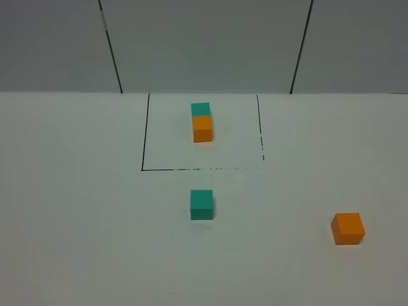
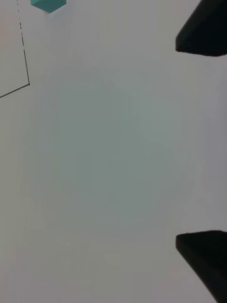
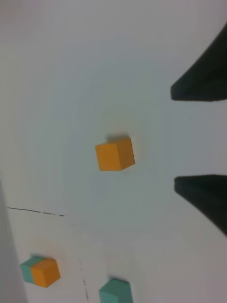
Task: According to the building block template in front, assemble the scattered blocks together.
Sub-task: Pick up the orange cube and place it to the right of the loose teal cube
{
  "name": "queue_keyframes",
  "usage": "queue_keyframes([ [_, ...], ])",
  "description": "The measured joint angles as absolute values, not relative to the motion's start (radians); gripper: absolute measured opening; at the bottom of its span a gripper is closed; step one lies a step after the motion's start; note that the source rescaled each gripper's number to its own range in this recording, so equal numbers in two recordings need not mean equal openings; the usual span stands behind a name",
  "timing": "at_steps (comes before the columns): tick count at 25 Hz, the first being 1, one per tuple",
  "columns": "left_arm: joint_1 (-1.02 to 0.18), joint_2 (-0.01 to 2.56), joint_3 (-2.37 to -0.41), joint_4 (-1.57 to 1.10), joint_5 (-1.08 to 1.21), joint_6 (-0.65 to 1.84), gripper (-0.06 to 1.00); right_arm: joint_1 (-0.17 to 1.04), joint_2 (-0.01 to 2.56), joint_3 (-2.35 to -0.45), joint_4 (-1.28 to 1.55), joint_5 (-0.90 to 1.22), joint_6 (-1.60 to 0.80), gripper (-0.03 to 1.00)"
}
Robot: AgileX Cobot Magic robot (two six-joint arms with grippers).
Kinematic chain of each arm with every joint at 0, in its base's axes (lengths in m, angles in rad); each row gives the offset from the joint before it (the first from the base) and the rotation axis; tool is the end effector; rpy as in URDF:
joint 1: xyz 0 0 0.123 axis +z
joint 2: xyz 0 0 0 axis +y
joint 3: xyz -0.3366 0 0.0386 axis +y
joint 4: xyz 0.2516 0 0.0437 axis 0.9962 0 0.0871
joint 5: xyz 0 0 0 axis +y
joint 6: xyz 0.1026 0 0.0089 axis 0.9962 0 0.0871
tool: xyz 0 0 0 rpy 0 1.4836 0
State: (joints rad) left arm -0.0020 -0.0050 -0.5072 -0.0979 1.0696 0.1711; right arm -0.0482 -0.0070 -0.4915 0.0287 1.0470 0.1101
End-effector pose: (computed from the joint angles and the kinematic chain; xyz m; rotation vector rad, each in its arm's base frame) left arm -0.0474 -0.0087 0.2750 0.1818 2.0290 -0.0110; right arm -0.0444 0.0047 0.2720 0.1596 2.0263 0.0733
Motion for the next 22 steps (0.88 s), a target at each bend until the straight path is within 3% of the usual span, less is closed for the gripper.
queue_keyframes([
  [10,-0.002,-0.005,-0.507,-0.098,1.07,0.171,0.64,-0.048,-0.007,-0.491,0.018,1.047,0.111,0.0],
  [13,-0.002,-0.005,-0.507,-0.098,1.07,0.171,0.64,-0.048,-0.007,-0.491,0.018,1.047,0.111,0.08],
  [15,-0.002,-0.005,-0.507,-0.098,1.07,0.171,0.64,-0.048,-0.007,-0.491,0.042,1.046,0.111,0.22],
  [20,-0.002,-0.005,-0.507,-0.098,1.07,0.171,0.64,-0.048,0.025,-0.493,0.112,1.041,0.109,0.91],
  [22,-0.002,-0.005,-0.507,-0.098,1.07,0.171,0.64,-0.048,0.09,-0.505,0.123,1.035,0.095,1.0],
])
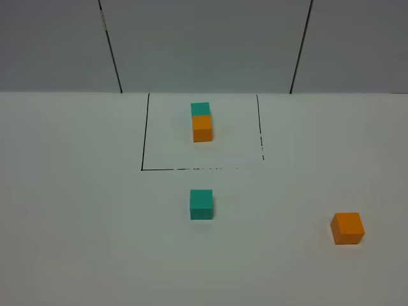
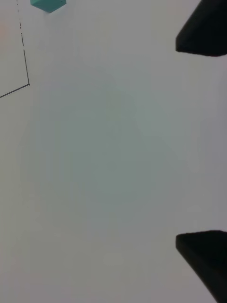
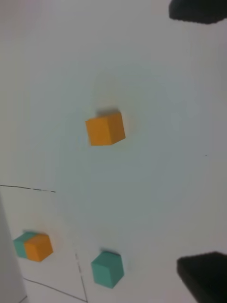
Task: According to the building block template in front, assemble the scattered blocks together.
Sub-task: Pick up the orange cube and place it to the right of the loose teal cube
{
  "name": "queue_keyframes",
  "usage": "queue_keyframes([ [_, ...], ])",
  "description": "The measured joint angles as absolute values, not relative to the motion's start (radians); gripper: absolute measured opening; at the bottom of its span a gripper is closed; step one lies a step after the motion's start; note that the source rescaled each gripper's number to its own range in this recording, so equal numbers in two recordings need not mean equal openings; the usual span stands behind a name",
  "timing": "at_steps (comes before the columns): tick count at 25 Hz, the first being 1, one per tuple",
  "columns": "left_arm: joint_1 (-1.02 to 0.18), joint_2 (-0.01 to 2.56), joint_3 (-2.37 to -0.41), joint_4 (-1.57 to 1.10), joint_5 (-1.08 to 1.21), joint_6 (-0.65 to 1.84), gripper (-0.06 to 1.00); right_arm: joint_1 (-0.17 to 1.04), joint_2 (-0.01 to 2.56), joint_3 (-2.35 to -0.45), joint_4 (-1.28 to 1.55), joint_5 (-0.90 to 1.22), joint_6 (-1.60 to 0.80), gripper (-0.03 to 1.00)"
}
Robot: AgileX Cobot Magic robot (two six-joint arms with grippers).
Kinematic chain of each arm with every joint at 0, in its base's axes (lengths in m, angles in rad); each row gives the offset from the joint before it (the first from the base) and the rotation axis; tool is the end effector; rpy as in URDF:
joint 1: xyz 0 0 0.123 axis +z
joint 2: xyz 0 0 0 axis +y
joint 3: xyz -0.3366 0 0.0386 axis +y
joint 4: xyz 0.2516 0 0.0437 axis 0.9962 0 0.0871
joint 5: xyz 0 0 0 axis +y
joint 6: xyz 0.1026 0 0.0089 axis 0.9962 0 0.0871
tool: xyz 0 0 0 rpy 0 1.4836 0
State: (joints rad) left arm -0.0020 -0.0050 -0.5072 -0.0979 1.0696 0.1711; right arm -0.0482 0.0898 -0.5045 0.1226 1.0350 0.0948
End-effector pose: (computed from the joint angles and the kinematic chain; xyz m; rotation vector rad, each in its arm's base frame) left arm -0.0474 -0.0087 0.2750 0.1818 2.0290 -0.0110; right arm -0.0302 0.0123 0.2812 0.1527 2.0967 0.1765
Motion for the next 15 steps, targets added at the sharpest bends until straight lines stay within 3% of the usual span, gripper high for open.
queue_keyframes([
  [15,-0.002,-0.005,-0.507,-0.098,1.07,0.171,0.64,-0.021,1.132,-0.801,0.221,0.857,-0.102,1.0],
])
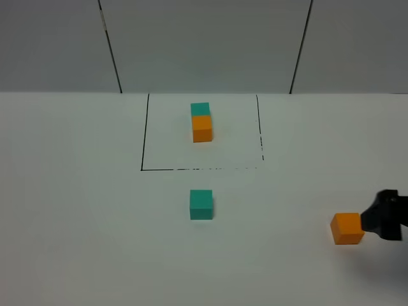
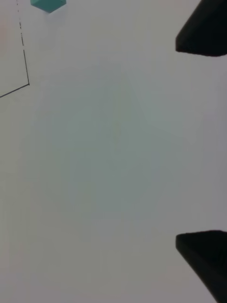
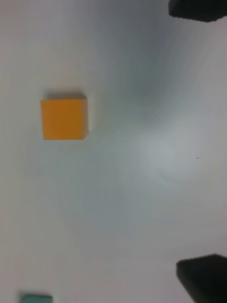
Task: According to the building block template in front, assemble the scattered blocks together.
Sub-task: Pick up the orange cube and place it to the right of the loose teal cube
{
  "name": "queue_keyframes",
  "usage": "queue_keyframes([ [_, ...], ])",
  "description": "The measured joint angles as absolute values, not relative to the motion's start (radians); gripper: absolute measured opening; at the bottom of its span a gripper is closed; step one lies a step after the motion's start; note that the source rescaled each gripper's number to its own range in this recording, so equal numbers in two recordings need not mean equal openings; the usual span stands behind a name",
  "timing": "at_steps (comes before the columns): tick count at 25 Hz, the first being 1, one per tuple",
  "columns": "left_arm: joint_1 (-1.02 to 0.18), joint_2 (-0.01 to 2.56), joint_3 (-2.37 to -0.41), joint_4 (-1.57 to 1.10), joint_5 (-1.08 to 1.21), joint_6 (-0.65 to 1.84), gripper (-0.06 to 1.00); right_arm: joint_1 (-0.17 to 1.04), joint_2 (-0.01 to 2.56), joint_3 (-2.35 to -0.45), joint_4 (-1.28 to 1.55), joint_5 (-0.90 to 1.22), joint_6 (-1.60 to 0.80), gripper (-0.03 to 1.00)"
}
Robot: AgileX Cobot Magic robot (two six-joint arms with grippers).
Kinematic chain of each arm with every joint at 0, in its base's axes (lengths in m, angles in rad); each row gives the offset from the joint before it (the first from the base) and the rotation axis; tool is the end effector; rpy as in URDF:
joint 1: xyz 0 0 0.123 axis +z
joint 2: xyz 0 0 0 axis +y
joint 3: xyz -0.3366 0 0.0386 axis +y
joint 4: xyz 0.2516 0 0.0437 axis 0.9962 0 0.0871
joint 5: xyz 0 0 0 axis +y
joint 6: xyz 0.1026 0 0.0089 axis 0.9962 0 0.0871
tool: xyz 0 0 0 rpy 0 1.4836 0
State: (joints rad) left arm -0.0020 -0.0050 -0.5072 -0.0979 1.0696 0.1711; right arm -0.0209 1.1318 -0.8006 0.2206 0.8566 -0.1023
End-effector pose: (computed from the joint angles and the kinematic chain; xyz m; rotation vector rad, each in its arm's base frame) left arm -0.0474 -0.0087 0.2750 0.1818 2.0290 -0.0110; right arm 0.1914 0.0130 0.3136 0.0312 2.6529 0.2282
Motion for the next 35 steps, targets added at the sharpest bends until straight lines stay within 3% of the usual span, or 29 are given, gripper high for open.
queue_keyframes([
  [10,-0.002,-0.005,-0.507,-0.098,1.07,0.171,0.64,0.237,1.643,-1.014,-0.05,0.792,0.221,1.0],
  [17,-0.002,-0.005,-0.507,-0.098,1.07,0.171,0.64,0.226,1.759,-1.032,-0.089,0.776,0.24,1.0],
  [27,-0.002,-0.005,-0.507,-0.098,1.07,0.171,0.64,0.114,1.832,-1.032,-0.038,0.734,0.085,1.0],
  [35,-0.002,-0.005,-0.507,-0.098,1.07,0.171,0.64,0.112,1.858,-1.032,-0.01,0.684,0.058,1.0],
])
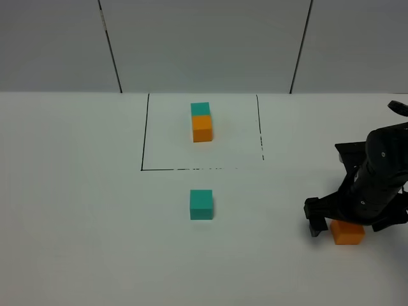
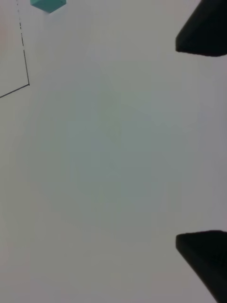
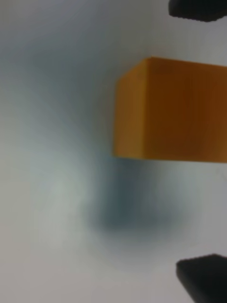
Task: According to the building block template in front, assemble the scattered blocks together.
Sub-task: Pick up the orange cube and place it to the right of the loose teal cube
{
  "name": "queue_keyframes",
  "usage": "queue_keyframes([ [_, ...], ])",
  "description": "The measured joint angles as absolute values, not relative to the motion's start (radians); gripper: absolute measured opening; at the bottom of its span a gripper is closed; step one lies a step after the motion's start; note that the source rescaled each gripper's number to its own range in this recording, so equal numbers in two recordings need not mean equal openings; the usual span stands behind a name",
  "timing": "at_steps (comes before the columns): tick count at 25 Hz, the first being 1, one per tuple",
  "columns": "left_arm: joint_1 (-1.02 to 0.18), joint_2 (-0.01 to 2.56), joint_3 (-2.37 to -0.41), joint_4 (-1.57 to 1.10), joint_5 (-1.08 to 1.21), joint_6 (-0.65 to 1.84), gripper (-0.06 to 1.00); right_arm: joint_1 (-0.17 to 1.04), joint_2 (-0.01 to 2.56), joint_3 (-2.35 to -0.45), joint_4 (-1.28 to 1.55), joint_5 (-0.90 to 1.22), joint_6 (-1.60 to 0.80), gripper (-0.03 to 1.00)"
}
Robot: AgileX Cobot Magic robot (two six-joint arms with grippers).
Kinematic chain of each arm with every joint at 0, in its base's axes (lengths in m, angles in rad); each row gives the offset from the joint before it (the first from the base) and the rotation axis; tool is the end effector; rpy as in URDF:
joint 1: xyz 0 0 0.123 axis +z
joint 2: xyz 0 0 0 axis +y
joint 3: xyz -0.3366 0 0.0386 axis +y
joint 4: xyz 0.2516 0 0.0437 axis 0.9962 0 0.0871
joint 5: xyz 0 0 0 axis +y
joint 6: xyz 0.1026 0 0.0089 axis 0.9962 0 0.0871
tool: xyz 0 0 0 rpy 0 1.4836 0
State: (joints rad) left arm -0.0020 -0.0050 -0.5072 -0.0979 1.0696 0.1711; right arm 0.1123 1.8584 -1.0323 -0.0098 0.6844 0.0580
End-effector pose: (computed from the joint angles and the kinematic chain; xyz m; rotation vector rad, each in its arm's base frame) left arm -0.0474 -0.0087 0.2750 0.1818 2.0290 -0.0110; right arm 0.3481 0.0386 0.1776 -0.0920 2.9926 0.0087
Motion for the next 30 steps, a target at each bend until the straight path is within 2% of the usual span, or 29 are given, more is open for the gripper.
queue_keyframes([
  [18,-0.002,-0.005,-0.507,-0.098,1.07,0.171,0.64,0.075,1.951,-1.034,0.0,0.641,0.031,1.0],
  [22,-0.002,-0.005,-0.507,-0.098,1.07,0.171,0.64,0.075,1.955,-1.041,0.0,0.648,0.031,0.97],
  [24,-0.002,-0.005,-0.507,-0.098,1.07,0.171,0.64,0.075,1.955,-1.041,0.0,0.648,0.031,0.9],
  [26,-0.002,-0.005,-0.507,-0.098,1.07,0.171,0.64,0.075,1.955,-1.041,0.0,0.648,0.031,0.8],
  [28,-0.002,-0.005,-0.507,-0.098,1.07,0.171,0.64,0.075,1.955,-1.041,0.0,0.652,0.033,0.65],
  [30,-0.002,-0.005,-0.507,-0.098,1.07,0.171,0.64,0.075,1.955,-1.041,0.0,0.657,0.035,0.44],
])
